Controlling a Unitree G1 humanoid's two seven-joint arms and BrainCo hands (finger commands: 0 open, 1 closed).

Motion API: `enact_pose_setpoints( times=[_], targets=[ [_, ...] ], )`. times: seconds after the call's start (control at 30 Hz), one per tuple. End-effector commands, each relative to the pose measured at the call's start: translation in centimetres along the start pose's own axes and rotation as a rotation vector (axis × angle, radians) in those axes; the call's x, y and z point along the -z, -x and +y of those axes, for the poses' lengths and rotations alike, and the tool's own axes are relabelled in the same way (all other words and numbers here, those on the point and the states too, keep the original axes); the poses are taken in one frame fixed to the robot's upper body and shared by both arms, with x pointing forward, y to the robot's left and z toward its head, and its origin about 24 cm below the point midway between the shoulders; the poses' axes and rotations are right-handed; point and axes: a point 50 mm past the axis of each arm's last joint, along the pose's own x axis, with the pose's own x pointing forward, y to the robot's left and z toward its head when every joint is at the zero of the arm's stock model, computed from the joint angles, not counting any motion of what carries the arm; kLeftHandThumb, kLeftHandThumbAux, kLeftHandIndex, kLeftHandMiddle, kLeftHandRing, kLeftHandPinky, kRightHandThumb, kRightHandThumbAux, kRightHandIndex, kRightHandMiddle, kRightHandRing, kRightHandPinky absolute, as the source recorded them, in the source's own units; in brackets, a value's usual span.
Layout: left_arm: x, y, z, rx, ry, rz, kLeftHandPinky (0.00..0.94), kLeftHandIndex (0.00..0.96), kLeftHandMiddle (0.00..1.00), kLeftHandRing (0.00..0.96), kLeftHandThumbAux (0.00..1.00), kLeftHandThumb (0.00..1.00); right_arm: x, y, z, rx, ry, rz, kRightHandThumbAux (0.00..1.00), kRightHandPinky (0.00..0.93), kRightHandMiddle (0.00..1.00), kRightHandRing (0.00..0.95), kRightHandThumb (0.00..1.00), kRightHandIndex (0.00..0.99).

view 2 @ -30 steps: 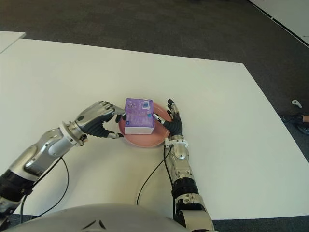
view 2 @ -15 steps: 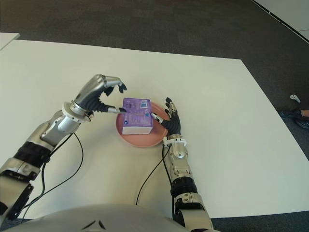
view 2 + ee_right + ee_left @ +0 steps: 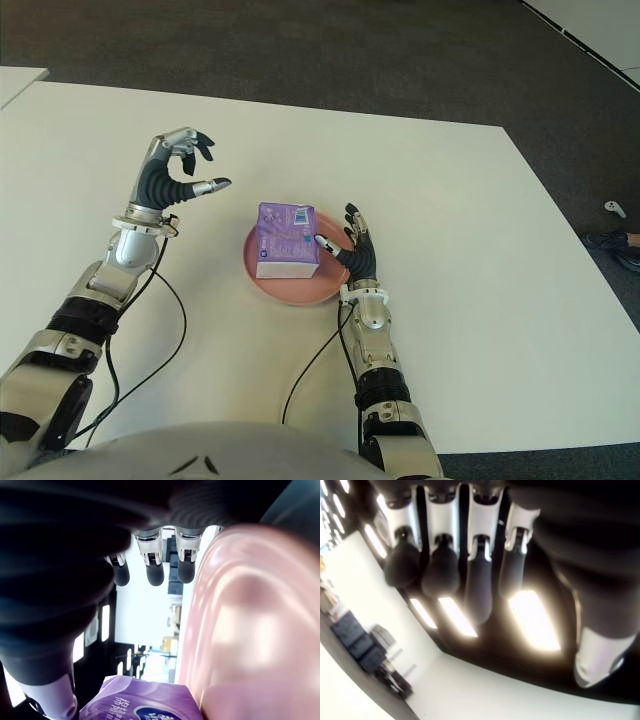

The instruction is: Put the tissue paper into the plate.

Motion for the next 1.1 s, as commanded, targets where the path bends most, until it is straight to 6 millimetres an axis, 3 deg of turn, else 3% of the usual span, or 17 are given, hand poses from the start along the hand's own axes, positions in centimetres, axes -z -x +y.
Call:
enact_pose_setpoints(
  times=[0.03,0.23,0.37,0.43,0.53,0.73,0.83,1.1],
  targets=[
    [1.5,0.4,0.1,-0.076,0.049,0.139,0.595,0.404,0.546,0.660,0.674,0.835,3.0,2.3,0.0,-0.001,-0.007,0.154,0.739,0.021,0.044,0.009,0.000,0.015],
    [1.7,0.4,-0.2,-0.128,0.094,0.205,0.434,0.396,0.497,0.498,0.680,0.824,3.0,2.4,-0.1,-0.004,-0.010,0.152,0.743,0.023,0.046,0.011,0.000,0.018],
    [2.0,0.4,-0.4,-0.112,0.092,0.233,0.339,0.406,0.414,0.403,0.707,0.714,3.0,2.4,-0.1,-0.004,-0.014,0.155,0.746,0.026,0.048,0.013,0.000,0.020],
    [2.4,0.4,-0.4,-0.088,0.088,0.264,0.258,0.287,0.330,0.318,0.657,0.409,3.1,2.4,-0.1,-0.006,-0.016,0.158,0.746,0.026,0.047,0.013,0.000,0.020],
    [2.6,0.4,-0.4,-0.073,0.093,0.280,0.198,0.208,0.267,0.252,0.622,0.253,3.1,2.5,-0.2,-0.006,-0.019,0.161,0.747,0.025,0.045,0.012,0.000,0.019],
    [3.0,0.7,-0.4,-0.061,0.127,0.302,0.128,0.136,0.176,0.159,0.577,0.156,3.1,2.5,-0.2,-0.002,-0.022,0.166,0.748,0.023,0.042,0.008,0.000,0.016],
    [2.7,1.8,-1.2,-0.083,0.202,0.320,0.083,0.108,0.132,0.111,0.561,0.131,3.2,2.7,-0.3,0.003,-0.020,0.166,0.753,0.026,0.039,0.007,0.000,0.015],
    [2.2,3.0,-2.2,-0.108,0.291,0.389,0.004,0.057,0.055,0.014,0.589,0.049,3.1,2.9,-0.3,0.004,-0.026,0.165,0.767,0.036,0.037,0.008,0.000,0.016]
  ],
)
